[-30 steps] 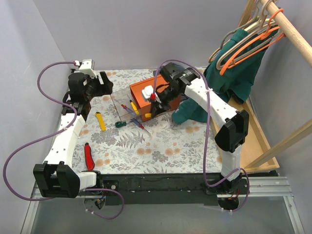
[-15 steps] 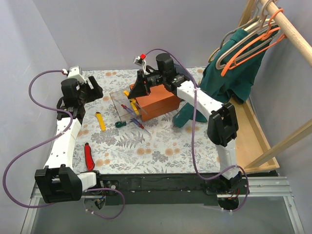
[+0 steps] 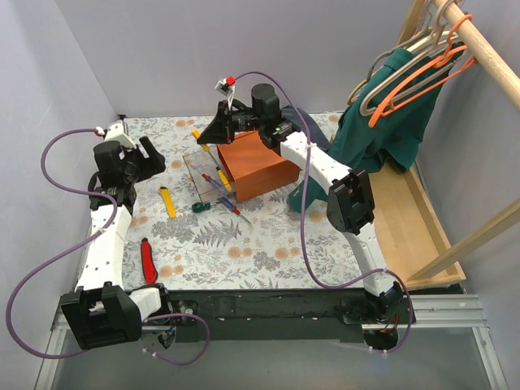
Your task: Sort the tools into containers
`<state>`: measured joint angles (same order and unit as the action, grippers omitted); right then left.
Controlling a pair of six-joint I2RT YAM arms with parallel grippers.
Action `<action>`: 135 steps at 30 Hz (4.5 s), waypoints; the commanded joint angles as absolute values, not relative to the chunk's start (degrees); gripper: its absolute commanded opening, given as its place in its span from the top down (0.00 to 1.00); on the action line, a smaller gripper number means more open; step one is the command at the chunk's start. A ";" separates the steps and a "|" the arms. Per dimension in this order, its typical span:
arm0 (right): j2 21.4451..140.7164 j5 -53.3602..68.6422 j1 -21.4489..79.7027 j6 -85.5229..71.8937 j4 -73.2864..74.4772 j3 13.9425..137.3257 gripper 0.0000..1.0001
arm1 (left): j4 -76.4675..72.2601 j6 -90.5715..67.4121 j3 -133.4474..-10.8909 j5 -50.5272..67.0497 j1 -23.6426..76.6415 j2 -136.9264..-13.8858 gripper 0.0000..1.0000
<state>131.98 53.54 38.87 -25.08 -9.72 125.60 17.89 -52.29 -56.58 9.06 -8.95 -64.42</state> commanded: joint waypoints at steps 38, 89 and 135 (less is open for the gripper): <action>114.79 43.59 31.29 -3.43 6.94 112.50 0.46 | 0.36 -11.51 -29.09 46.94 -10.46 -71.98 0.33; 110.39 35.69 30.32 6.50 12.92 105.73 0.42 | 5.36 18.02 -40.25 51.68 -7.65 -91.93 0.38; 102.75 40.87 25.58 3.96 10.90 94.22 0.42 | 23.28 -28.90 -66.08 40.78 -7.56 -74.69 1.00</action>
